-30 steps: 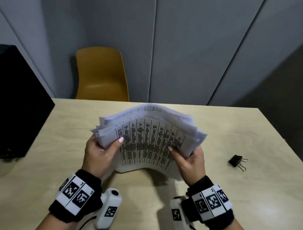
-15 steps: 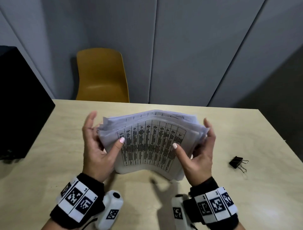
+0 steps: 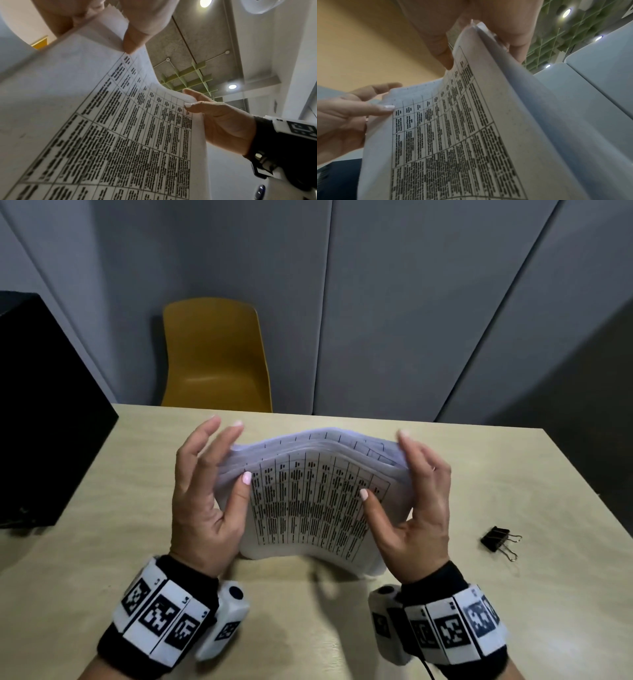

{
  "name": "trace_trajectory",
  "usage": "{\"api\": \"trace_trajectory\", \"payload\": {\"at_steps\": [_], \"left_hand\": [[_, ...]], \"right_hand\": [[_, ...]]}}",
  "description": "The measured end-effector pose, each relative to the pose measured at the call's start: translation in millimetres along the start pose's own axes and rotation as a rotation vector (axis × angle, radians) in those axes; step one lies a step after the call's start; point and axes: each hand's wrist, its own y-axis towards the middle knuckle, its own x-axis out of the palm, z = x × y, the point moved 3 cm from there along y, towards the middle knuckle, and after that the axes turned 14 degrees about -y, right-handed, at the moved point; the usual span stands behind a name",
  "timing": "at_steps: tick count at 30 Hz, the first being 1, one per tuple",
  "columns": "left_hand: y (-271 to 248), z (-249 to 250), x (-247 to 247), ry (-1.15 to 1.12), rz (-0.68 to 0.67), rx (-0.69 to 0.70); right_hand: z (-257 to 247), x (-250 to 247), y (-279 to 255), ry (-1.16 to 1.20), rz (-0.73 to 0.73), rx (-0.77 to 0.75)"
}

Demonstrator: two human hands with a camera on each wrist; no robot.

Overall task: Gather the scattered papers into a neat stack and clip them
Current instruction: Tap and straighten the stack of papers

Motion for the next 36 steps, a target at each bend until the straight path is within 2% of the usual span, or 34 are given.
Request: {"api": "trace_trajectory", "payload": {"at_steps": [6,13,16,18,20,22,25,30,36], "left_hand": [[1,4,3,-0.037,-0.014,-0.031],[-3,-6,0,-0.176,0.047,-0.160],[-5,-13,-4,-0.247,0.074,-0.278],[-7,-19,-2,-0.344,0.094,-0.424],[-12,-28,2,-0.455,0.112,-0.564],[-18,-38,6,-0.539,0.056,-0.646],[-22,-44,9,-0.461,-0.017,-0.618],[-18,-31,13,-0.391,0.023,-0.550],[-28,-41,8,-0.468,0.061,-0.726]], "right_hand": [[-4,-1,3,-0.007,-0.010,0.022],[-3,-2,1,-0.045,0.022,0.064],[-2,0,0,-0.029,0.005,0.079],[4,4,-1,0.072,-0.016,0.172],[16,8,-5,0.261,-0.061,0.365],[33,13,-11,0.415,-0.150,0.512],[46,20,-17,0.380,-0.284,0.557],[38,20,-23,0.399,-0.162,0.527],[40,25,-31,0.420,-0.236,0.592]]}}
